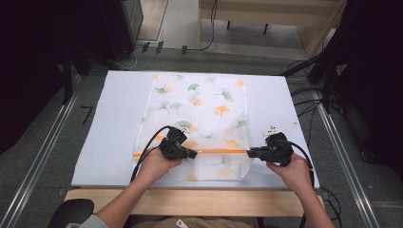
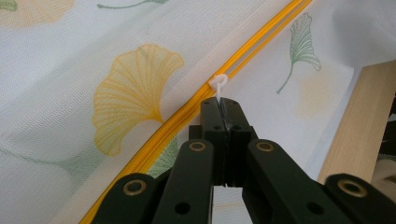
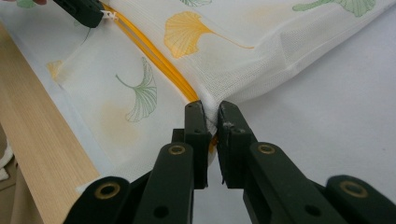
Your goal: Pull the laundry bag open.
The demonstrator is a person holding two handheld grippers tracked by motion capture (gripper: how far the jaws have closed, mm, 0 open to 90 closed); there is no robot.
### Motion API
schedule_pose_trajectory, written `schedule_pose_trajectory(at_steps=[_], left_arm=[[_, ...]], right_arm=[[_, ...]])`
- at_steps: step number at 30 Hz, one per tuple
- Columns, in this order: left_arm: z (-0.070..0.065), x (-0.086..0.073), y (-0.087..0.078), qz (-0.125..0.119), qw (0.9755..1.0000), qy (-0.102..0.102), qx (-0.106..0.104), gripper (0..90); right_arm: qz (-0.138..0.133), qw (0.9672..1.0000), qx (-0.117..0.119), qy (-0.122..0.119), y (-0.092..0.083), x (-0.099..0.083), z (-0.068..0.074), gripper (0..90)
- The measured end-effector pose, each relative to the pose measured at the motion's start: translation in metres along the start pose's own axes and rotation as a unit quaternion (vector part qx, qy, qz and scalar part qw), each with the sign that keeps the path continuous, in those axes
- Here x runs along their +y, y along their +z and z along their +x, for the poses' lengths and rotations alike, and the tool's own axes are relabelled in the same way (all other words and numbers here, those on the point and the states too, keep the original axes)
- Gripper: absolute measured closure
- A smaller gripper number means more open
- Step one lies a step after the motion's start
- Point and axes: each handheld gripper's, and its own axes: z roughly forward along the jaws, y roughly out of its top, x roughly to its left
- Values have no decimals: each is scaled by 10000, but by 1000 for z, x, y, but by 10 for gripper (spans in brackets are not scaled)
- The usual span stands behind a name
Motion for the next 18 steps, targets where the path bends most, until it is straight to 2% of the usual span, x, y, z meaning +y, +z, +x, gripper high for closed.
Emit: schedule_pose_trajectory(at_steps=[15, 18], left_arm=[[2, -1, 0, 39, 10000, 6, 2, 900], [3, -1, 1, 91, 9999, 34, 76, 900]], right_arm=[[72, 10000, 26, 12, 3, 0, 0, 854], [73, 10000, 28, 4, 4, 0, 0, 854]])
